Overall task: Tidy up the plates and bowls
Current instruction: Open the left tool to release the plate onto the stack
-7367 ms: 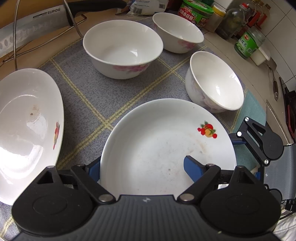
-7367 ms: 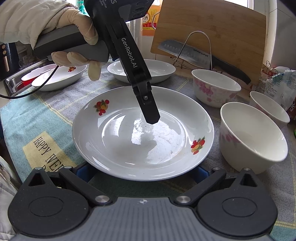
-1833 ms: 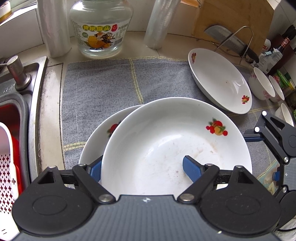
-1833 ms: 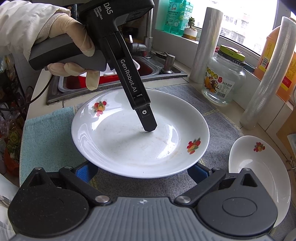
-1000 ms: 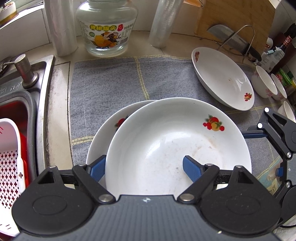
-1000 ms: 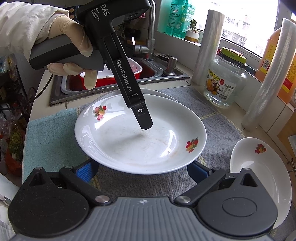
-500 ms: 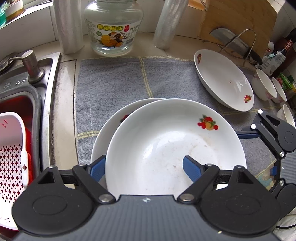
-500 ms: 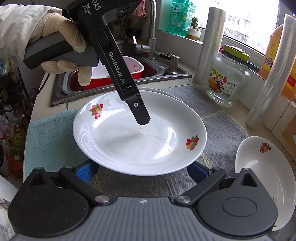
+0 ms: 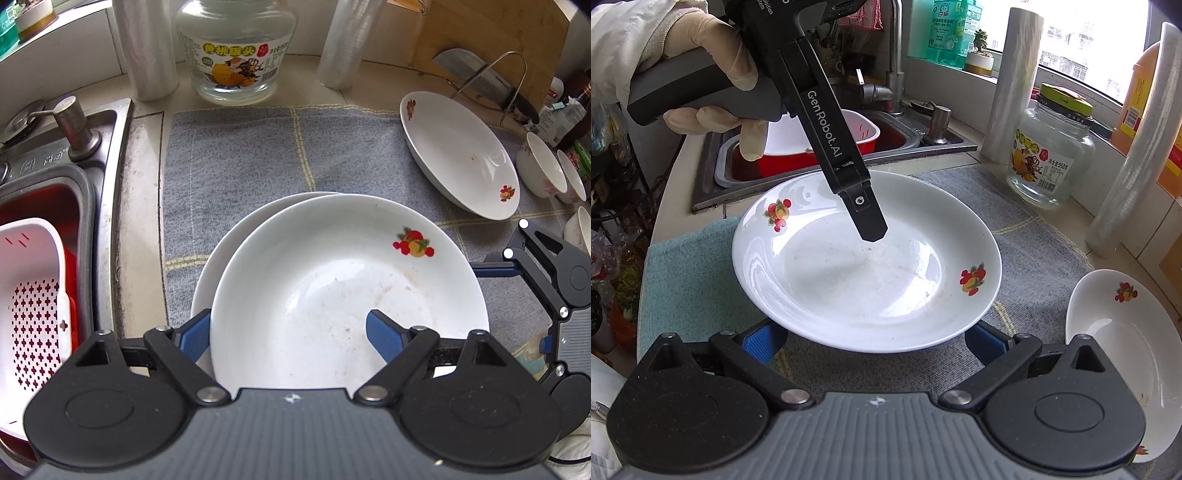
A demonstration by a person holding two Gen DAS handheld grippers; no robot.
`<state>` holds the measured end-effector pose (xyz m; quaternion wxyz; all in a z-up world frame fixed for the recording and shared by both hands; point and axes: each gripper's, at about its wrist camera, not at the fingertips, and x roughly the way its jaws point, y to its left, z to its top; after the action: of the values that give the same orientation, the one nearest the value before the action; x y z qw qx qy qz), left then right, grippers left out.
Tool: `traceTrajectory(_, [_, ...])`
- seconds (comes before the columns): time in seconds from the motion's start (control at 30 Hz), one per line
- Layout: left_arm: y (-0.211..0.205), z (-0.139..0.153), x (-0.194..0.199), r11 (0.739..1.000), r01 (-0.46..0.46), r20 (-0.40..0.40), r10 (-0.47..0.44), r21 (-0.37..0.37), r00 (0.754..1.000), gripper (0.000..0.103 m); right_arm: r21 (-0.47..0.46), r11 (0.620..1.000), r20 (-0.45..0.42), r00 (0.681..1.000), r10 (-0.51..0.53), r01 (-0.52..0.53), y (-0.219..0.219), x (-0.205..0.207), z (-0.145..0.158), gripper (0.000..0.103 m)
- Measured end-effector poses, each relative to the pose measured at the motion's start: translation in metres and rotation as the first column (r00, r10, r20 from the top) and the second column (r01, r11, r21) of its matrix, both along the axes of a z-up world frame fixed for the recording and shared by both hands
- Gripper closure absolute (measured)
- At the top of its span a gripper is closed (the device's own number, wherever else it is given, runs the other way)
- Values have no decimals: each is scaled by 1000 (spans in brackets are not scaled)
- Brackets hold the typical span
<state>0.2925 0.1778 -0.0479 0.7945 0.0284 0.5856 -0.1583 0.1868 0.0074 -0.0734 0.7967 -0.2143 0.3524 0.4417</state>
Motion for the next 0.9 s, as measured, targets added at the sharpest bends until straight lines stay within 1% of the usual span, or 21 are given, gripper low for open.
traceTrajectory(0.2, [-12,-3,6,999,37,4,-37,40,999,10,13,1000,-12,1000,-9,9,-2,0,2,0])
traceTrajectory(0.33, [-25,-7,5,991,77,8,-79,112,997,8,18,1000,-10,1000,-15,15,-4,-2,4,0])
traceTrajectory(0.4, [-30,-9,3,986,88,15,-91,140,996,6,20,1000,-8,1000,-17,17,-6,-3,6,0])
traceTrajectory(0.57, [-29,-9,4,988,70,12,-73,135,997,6,22,1000,-2,1000,-18,18,-8,-6,9,0])
traceTrajectory(0.67, [-31,-8,2,987,42,27,-47,156,999,7,22,1000,-2,1000,-22,22,-9,-7,10,0])
traceTrajectory(0.73, [-34,-4,-3,980,31,70,-46,197,997,7,30,999,1,1000,-19,19,-10,-8,11,0])
traceTrajectory(0.77, [-36,-1,-5,978,35,95,-55,204,994,7,33,999,-2,1000,-20,20,-10,-8,11,0])
traceTrajectory(0.8, [-36,2,-6,982,48,102,-67,183,993,7,40,999,-1,1000,-18,18,-10,-8,12,0])
traceTrajectory(0.87, [-34,6,-5,991,44,85,-55,127,995,7,44,999,0,1000,-16,16,-10,-8,13,0])
traceTrajectory(0.9, [-34,8,-6,991,32,90,-44,129,995,7,44,999,3,1000,-19,19,-10,-8,13,0])
